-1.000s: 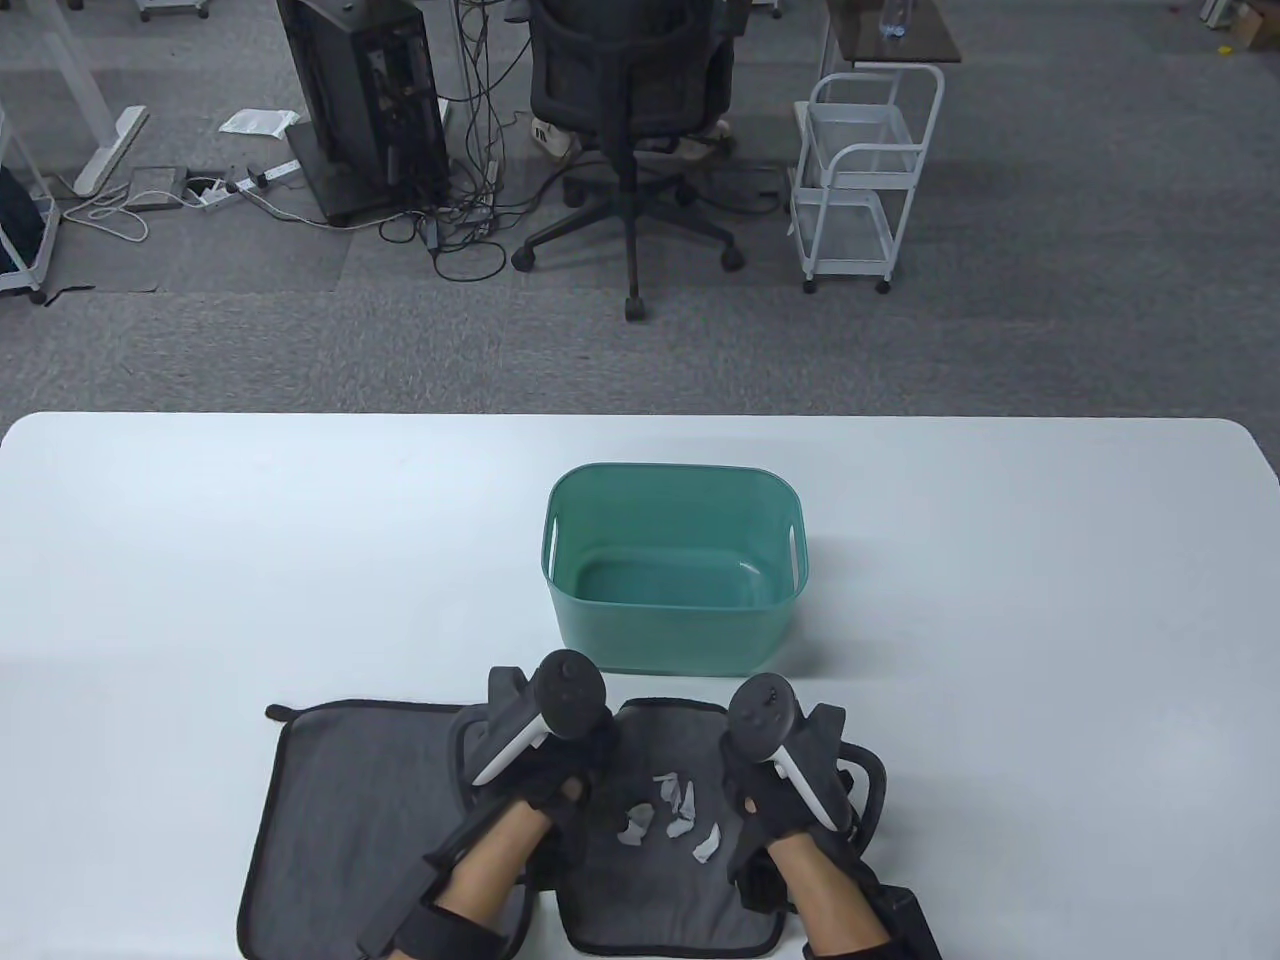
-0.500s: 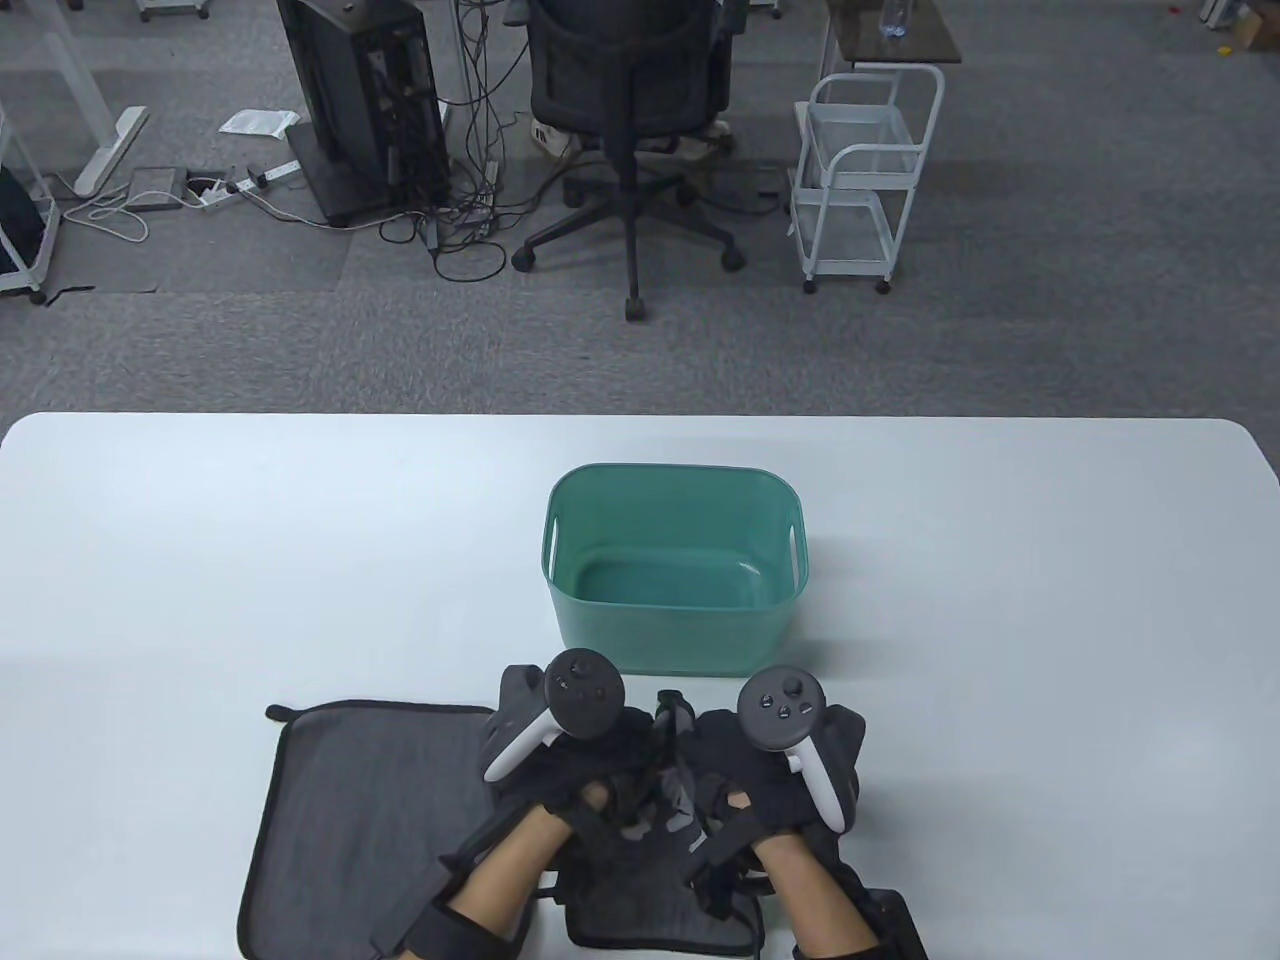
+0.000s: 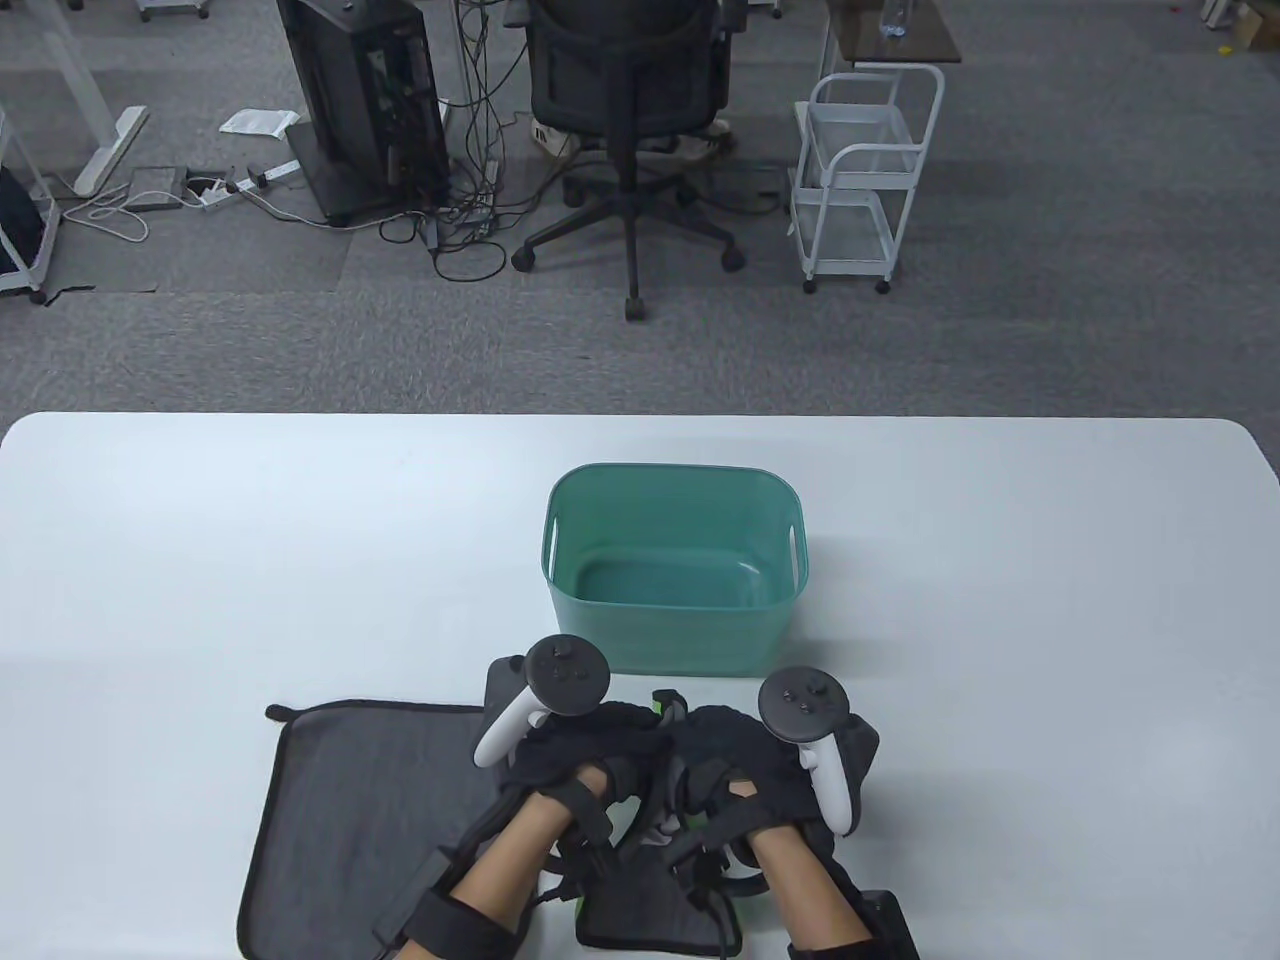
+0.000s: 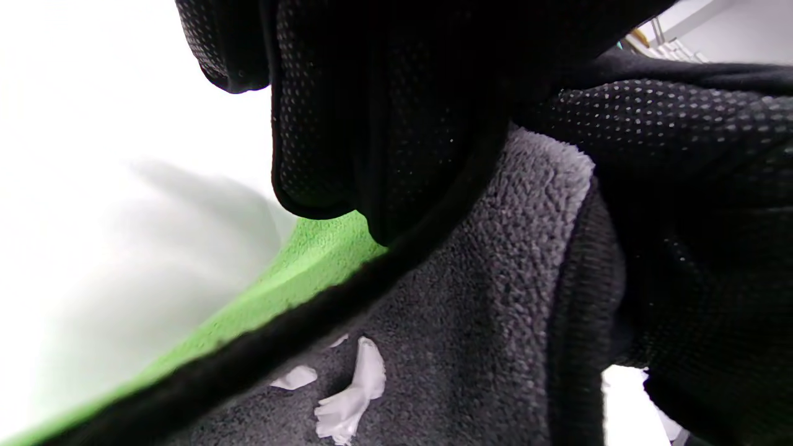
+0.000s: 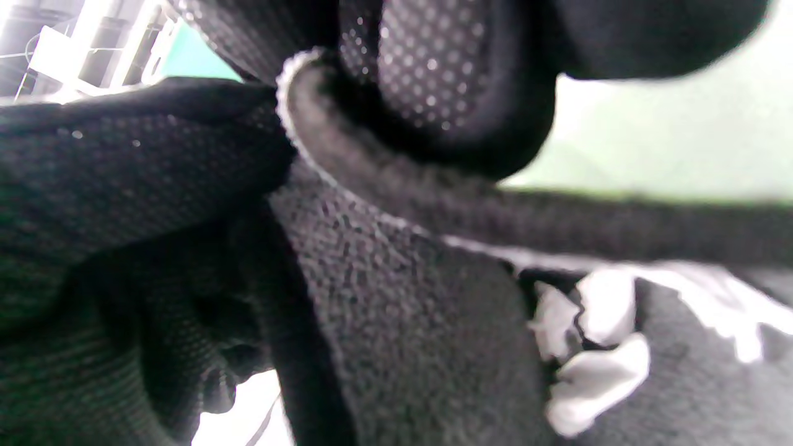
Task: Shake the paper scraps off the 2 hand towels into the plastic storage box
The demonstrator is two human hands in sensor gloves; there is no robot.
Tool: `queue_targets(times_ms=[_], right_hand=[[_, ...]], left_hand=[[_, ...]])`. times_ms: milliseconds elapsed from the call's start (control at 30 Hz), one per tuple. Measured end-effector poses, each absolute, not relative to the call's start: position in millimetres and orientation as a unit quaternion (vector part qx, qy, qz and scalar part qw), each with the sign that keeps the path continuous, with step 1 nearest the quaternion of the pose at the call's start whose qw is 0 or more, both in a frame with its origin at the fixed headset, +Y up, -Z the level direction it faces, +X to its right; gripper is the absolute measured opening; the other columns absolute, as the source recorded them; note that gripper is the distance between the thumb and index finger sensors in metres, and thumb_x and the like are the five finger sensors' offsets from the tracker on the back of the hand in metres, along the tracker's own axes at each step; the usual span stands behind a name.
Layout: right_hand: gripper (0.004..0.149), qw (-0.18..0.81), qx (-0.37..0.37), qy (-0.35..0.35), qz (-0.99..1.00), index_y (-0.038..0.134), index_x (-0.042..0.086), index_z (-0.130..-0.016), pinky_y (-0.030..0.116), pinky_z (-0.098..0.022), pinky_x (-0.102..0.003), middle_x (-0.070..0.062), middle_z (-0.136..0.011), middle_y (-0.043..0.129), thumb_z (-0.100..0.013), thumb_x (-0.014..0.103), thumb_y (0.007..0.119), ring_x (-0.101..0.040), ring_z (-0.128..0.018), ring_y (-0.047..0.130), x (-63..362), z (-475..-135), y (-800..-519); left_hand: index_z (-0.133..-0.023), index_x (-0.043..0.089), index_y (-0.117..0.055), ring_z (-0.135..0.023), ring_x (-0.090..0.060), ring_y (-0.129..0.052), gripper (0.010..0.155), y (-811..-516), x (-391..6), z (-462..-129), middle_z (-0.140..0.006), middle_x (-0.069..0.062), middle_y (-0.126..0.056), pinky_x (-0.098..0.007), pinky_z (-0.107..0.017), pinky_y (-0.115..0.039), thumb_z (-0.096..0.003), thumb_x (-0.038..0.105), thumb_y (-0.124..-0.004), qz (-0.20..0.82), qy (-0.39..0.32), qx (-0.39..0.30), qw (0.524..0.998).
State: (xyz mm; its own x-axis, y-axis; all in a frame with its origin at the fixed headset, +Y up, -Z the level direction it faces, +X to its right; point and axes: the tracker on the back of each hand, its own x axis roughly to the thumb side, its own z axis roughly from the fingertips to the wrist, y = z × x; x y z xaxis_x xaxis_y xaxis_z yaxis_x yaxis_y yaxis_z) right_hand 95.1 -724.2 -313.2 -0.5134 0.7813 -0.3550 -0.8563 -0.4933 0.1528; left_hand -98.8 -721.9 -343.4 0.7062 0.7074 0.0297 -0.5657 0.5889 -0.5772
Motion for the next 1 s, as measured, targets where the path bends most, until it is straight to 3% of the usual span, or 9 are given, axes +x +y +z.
queue_targets(times_ms=[167, 333, 1000], right_hand=[[0.042, 0.503, -0.135, 0.195, 0.831, 0.079, 0.0, -0.082, 0.087, -0.022, -0.039, -0.015, -0.056, 0.102, -0.053, 0.03, 0.082, -0.024, -0.03, 0.101, 99, -321, -722], [0.042, 0.52, -0.125, 0.243, 0.809, 0.078, 0.001, -0.083, 0.086, -0.023, -0.039, -0.016, -0.058, 0.102, -0.053, 0.03, 0.082, -0.024, -0.031, 0.101, 99, -336, -705], [0.042, 0.532, -0.097, 0.272, 0.796, 0.079, -0.001, -0.083, 0.087, -0.021, -0.039, -0.016, -0.056, 0.102, -0.054, 0.029, 0.082, -0.024, -0.029, 0.101, 97, -387, -614]], left_hand=[[-0.085, 0.009, -0.077, -0.063, -0.023, -0.109, 0.046, -722, -101, -349, -0.054, 0.001, -0.103, -0.045, -0.069, -0.074, -0.054, 0.042, -0.071, 0.402, -0.107, -0.291, 0.861], [-0.084, 0.007, -0.078, -0.061, -0.024, -0.11, 0.046, -703, -106, -354, -0.051, 0.0, -0.103, -0.046, -0.067, -0.075, -0.0535, 0.041, -0.072, 0.419, -0.086, -0.287, 0.857], [-0.08, 0.003, -0.08, -0.053, -0.028, -0.111, 0.046, -609, -110, -388, -0.044, -0.003, -0.104, -0.047, -0.062, -0.078, -0.0517, 0.038, -0.074, 0.451, -0.042, -0.259, 0.853]])
